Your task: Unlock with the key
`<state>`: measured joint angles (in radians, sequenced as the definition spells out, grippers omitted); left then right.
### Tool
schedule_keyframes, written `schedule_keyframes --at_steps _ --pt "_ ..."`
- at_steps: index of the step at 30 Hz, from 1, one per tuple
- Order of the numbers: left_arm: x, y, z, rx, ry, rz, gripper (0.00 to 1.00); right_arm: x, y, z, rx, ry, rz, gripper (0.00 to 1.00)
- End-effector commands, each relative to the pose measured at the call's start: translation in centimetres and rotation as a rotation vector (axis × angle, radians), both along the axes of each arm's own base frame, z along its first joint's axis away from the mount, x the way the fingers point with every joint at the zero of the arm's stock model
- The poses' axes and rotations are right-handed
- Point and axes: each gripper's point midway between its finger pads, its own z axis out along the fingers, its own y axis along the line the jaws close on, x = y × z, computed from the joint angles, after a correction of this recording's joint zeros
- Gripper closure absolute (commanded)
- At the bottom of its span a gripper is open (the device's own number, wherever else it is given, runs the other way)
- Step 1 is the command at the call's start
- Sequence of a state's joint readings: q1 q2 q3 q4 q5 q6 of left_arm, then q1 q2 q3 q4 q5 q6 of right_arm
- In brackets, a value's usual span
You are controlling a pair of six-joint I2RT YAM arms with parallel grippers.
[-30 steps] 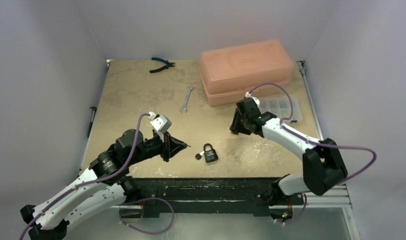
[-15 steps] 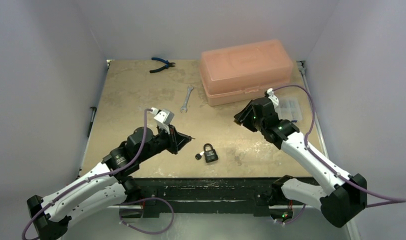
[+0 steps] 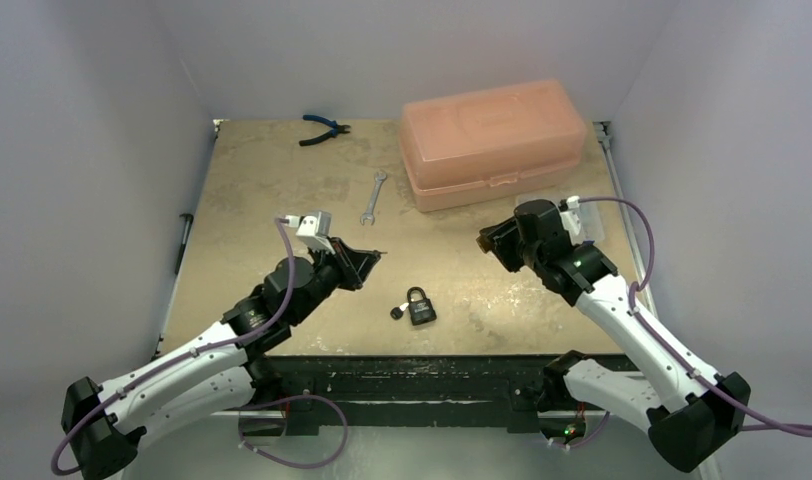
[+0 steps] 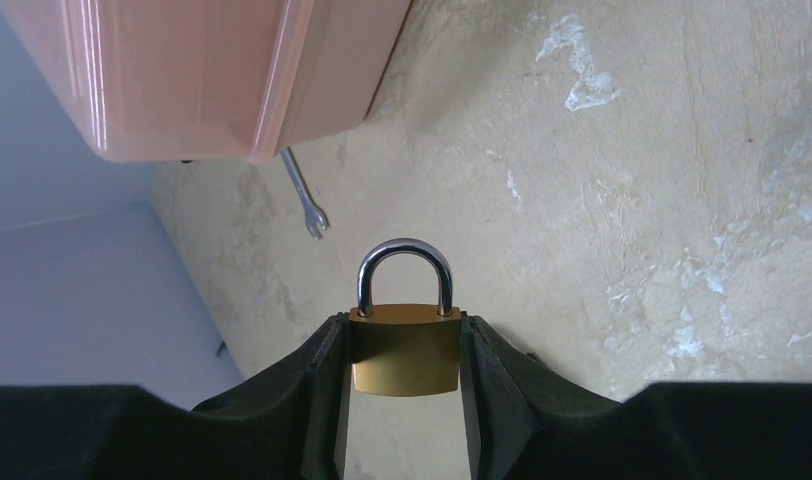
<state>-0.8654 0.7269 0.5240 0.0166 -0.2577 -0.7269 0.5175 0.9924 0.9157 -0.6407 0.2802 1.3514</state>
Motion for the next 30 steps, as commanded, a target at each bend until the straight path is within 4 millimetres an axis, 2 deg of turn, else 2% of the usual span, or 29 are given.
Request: schedule_keyframes --at_steps 1,2,7,12,22,30 --pt "0.9 -0.8 3.9 -0.162 -0.092 0.024 1.00 0.1 -0.7 3.2 0.121 -0.041 -0.126 1.00" --pt "0.9 -0.9 4.6 -0.208 -0.109 0.018 1.00 0.0 -0.6 3.4 0.151 -0.038 -0.139 1.00" --pt "0.7 -2.1 4.5 -0.289 -0.088 -0.015 1.00 -0.4 -0.3 4.6 0.234 -0.055 -0.155 1.00" --pt "0.3 -2.9 5.6 -0.398 -0.111 -0.056 1.00 -0.3 -0.3 5.8 0.265 -0.076 -0.167 1.00" --pt "-0.3 -4.2 7.2 -0.491 -0.188 -0.120 1.00 -0.1 1.4 6.9 0.327 -0.036 -0.127 1.00" --pt "0.1 -6.2 7.1 -0.517 -0.217 -0.142 1.00 0.4 1.8 8.1 0.391 -0.074 -0.140 1.00"
